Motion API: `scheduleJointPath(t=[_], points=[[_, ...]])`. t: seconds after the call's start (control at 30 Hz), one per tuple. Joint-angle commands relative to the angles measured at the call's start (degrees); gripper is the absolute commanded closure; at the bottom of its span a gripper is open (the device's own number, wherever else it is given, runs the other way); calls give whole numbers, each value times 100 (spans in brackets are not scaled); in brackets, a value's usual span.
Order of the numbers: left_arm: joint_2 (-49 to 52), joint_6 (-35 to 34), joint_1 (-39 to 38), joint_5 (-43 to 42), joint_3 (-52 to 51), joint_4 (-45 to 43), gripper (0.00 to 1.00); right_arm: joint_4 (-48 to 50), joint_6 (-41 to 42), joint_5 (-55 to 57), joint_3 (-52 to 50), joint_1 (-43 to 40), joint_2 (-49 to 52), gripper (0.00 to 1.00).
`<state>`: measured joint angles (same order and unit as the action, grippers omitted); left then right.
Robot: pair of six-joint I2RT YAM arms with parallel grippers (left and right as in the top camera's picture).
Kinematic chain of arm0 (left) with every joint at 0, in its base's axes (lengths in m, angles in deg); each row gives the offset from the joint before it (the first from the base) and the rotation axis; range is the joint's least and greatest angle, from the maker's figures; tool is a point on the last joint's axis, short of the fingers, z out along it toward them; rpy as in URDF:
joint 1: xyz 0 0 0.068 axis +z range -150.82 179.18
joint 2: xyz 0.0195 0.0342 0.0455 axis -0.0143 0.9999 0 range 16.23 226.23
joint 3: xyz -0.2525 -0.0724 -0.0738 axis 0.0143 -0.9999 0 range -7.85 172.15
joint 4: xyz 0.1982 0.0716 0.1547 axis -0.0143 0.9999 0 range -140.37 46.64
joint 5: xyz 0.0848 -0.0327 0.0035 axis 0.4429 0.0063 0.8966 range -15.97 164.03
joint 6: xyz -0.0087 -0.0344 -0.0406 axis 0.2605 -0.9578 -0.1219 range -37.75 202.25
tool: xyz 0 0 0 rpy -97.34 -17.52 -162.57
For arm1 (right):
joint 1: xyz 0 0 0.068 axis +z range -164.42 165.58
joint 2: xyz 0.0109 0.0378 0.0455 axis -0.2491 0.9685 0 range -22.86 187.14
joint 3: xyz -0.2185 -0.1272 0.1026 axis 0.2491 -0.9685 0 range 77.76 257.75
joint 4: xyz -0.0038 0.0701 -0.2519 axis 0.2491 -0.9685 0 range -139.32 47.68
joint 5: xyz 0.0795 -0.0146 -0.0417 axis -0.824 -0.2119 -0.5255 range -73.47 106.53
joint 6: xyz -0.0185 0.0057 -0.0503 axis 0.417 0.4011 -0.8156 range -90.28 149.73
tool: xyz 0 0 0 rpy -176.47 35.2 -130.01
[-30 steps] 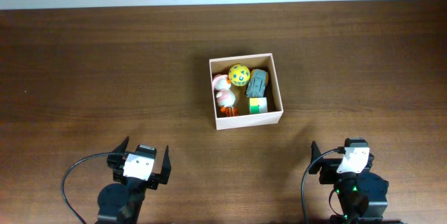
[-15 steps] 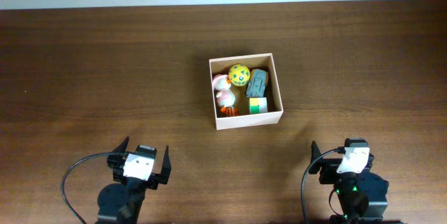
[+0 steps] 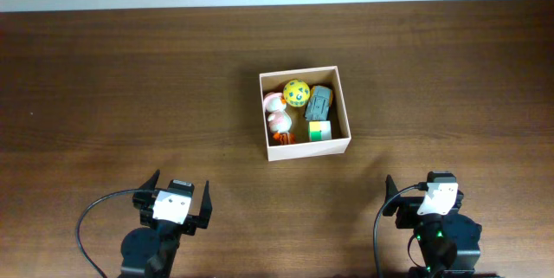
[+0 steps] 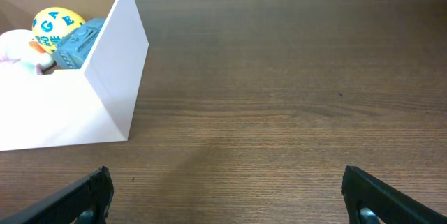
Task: Pack container
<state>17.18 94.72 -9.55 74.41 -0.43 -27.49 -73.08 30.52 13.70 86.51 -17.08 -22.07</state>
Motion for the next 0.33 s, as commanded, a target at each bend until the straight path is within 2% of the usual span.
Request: scheduleJointPath(t=[0.0, 0.3], points=[[-66, 70, -28, -63, -63, -35, 1, 20, -37, -35, -46, -37, -61, 1], [-66, 70, -28, -66, -63, -35, 1, 20, -37, -35, -46, -37, -61, 1]])
